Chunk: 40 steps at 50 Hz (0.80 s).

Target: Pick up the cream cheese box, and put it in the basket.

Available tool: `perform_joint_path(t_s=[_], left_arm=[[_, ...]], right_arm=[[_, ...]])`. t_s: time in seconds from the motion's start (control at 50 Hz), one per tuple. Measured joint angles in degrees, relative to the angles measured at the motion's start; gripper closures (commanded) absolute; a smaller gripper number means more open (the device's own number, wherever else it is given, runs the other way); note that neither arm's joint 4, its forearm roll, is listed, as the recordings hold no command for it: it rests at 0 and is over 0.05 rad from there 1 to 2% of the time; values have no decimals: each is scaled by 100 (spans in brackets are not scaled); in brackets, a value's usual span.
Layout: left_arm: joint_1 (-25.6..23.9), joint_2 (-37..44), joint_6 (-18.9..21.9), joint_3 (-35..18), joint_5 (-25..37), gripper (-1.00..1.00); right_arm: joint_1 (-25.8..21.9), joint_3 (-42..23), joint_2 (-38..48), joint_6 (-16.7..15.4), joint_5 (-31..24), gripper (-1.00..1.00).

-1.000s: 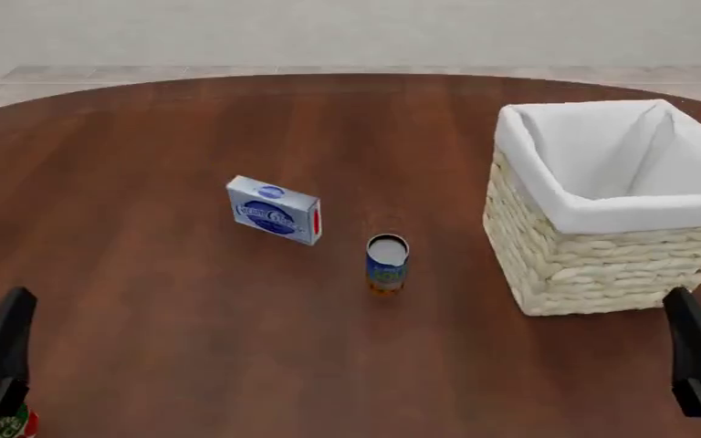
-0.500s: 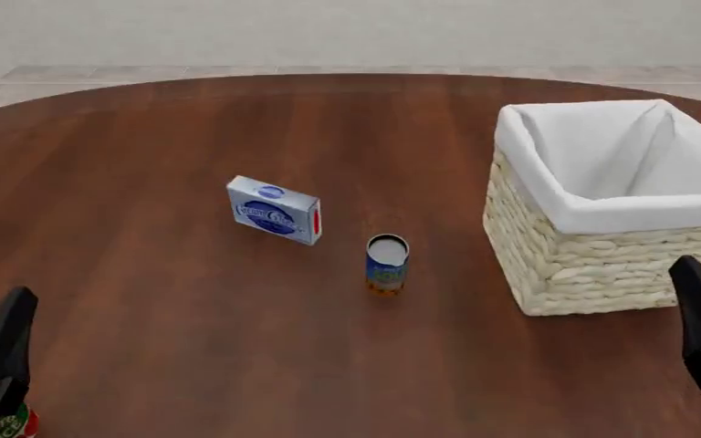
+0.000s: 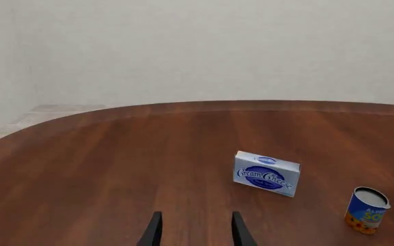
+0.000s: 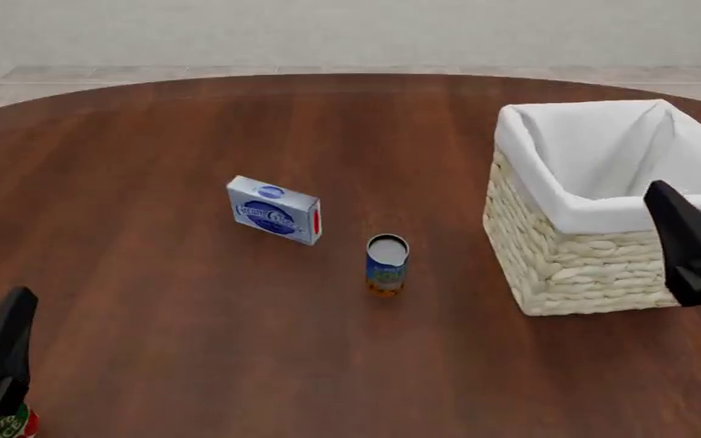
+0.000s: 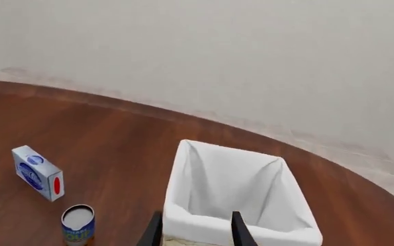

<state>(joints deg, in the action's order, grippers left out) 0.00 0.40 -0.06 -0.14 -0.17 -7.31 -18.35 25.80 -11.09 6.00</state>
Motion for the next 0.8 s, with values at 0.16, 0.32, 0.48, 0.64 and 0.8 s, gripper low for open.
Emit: perform_joint_path(t_s=[0.16,0.32,0.48,0.64,0.8], left_arm=[[0,-2,0,-1,3,-100],[-1,1,0,-1,0,-100],[-1,5,0,-2,-2,-100],[-1,7,0,-2,-3,-100],[-1,7,0,-3,-4,-100]], right_arm=[[-136,-453,530,-217,22,-100],[-358,-1017,1084,-291,-100,-100],[-608,-1663,1766,-204,-292,-100],[-854,-2318,2387,-68,-560,-100],[-1086,-2931,2926,86,-844,-100]])
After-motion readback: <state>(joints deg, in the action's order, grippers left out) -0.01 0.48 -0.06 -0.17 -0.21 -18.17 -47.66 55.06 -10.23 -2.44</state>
